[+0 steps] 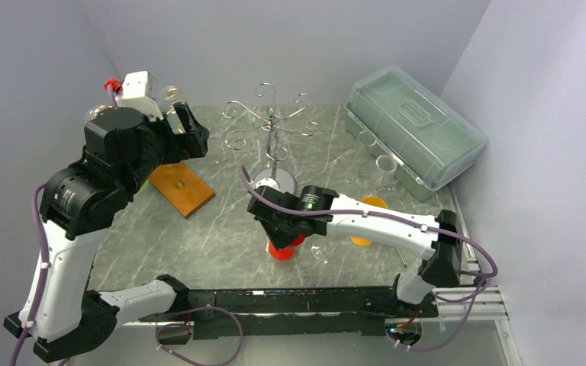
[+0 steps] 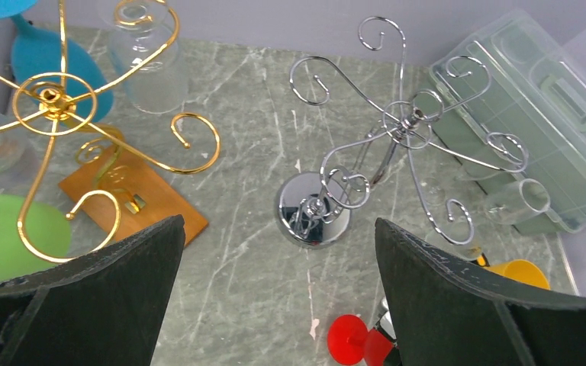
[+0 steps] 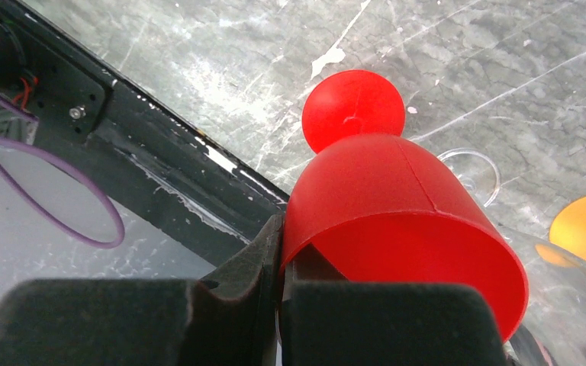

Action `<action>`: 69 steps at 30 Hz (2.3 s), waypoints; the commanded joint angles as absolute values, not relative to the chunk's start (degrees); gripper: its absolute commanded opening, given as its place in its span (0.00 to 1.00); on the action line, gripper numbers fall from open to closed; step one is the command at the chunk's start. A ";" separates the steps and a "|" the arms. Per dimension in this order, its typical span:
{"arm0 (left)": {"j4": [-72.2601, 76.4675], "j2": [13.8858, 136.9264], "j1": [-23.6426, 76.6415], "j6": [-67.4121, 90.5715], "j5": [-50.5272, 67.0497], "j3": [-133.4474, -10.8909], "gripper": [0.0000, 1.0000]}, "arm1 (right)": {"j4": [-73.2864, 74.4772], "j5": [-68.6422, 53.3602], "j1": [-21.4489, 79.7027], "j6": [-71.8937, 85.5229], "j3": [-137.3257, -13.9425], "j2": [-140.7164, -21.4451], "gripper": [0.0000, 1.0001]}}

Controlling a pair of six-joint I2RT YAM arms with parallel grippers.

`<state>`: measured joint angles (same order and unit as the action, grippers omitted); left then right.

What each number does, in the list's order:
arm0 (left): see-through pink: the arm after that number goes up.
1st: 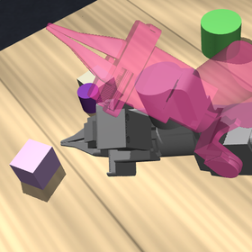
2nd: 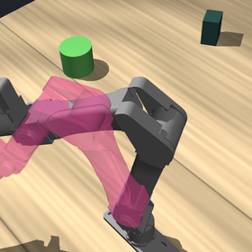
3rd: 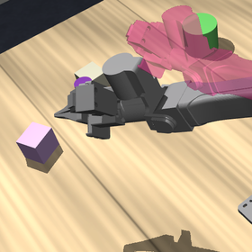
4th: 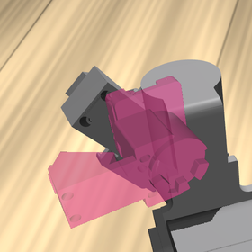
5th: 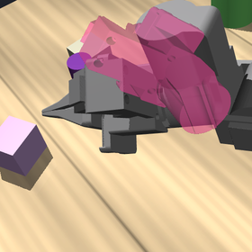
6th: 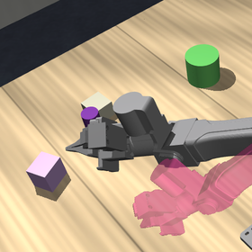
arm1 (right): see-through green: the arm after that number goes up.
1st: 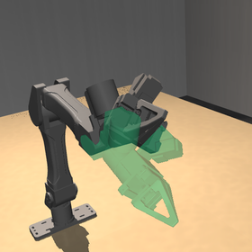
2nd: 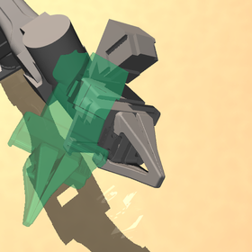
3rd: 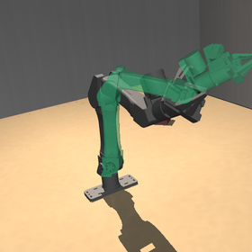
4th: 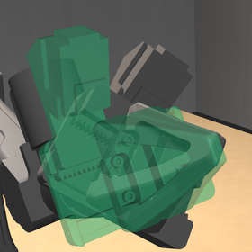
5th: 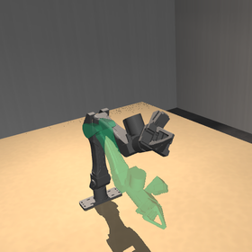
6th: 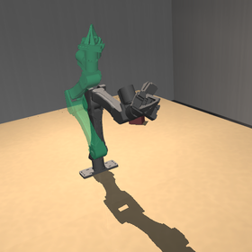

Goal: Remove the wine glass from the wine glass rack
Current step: Place the wine glass at the center of the board, then pick up the wine glass from the wine rack.

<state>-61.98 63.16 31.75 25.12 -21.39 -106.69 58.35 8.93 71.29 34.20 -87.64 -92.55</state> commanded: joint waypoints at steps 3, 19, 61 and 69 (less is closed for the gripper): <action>-61.00 61.85 31.82 22.91 -26.01 -105.99 1.00 | 58.80 9.06 71.89 32.18 -90.35 -95.98 0.00; -60.25 61.58 31.82 22.02 -27.92 -103.67 0.99 | 58.25 9.23 71.89 31.99 -89.71 -97.31 0.28; -58.48 94.70 7.02 21.49 -18.71 -128.33 0.99 | 47.46 10.89 45.14 26.99 -93.48 -71.30 0.96; -58.45 100.08 4.22 22.23 -14.66 -131.83 0.97 | 46.25 9.75 43.99 26.64 -92.07 -70.48 0.97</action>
